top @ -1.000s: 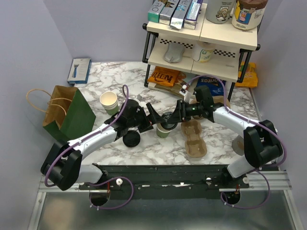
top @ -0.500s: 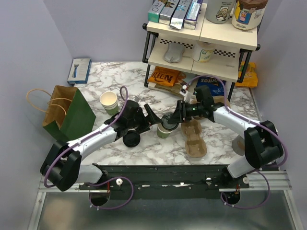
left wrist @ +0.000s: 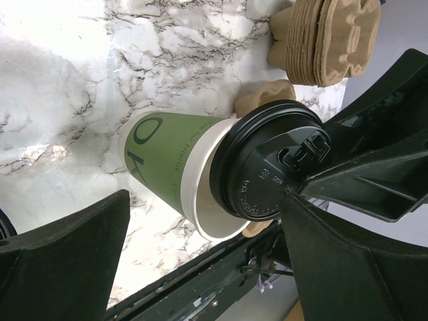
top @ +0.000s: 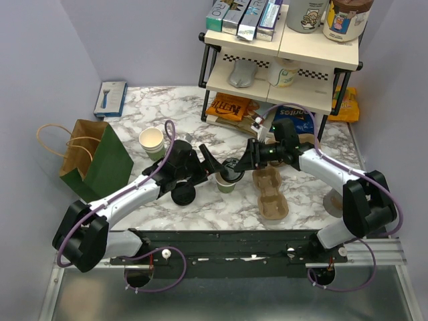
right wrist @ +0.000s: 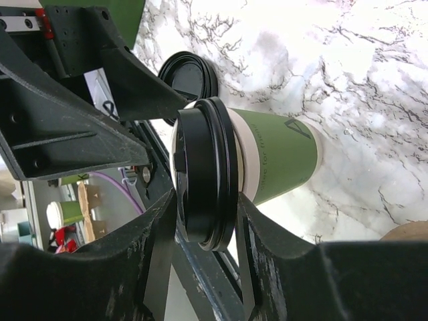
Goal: Pack the takeout coffee
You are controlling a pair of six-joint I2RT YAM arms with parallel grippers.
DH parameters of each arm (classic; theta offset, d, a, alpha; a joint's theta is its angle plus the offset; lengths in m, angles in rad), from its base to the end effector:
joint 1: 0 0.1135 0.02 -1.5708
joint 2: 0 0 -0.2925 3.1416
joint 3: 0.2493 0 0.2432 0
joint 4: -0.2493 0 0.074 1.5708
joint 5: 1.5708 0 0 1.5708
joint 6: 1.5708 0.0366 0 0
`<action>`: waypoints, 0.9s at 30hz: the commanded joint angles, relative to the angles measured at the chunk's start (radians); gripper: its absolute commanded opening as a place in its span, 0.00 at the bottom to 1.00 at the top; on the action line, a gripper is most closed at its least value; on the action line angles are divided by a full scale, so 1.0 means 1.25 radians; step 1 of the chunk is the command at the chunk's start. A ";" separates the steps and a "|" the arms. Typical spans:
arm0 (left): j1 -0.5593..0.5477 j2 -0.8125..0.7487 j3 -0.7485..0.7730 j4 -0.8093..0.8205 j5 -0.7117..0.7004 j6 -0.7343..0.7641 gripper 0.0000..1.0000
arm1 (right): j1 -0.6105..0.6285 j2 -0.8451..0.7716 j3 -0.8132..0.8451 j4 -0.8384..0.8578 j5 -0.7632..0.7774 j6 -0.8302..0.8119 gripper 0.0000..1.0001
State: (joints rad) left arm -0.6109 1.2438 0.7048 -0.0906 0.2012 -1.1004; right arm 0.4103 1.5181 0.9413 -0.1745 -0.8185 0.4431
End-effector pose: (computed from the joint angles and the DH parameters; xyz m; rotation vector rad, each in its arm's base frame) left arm 0.1989 -0.1482 0.2563 -0.4701 2.3996 -1.0996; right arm 0.2711 0.1470 0.2598 -0.4085 2.3827 1.3651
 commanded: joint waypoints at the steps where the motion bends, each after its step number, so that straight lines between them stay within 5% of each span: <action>1: -0.009 0.006 0.015 0.030 -0.003 0.004 0.99 | -0.001 0.025 0.023 -0.016 0.011 -0.007 0.48; 27: -0.029 0.033 0.018 0.037 -0.020 -0.008 0.98 | 0.055 0.091 0.070 -0.067 0.009 -0.077 0.51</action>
State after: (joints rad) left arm -0.6376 1.2728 0.7124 -0.0803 0.1905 -1.1011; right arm 0.4583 1.6108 0.9985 -0.2043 -0.8043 0.3908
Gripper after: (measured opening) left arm 0.987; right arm 0.510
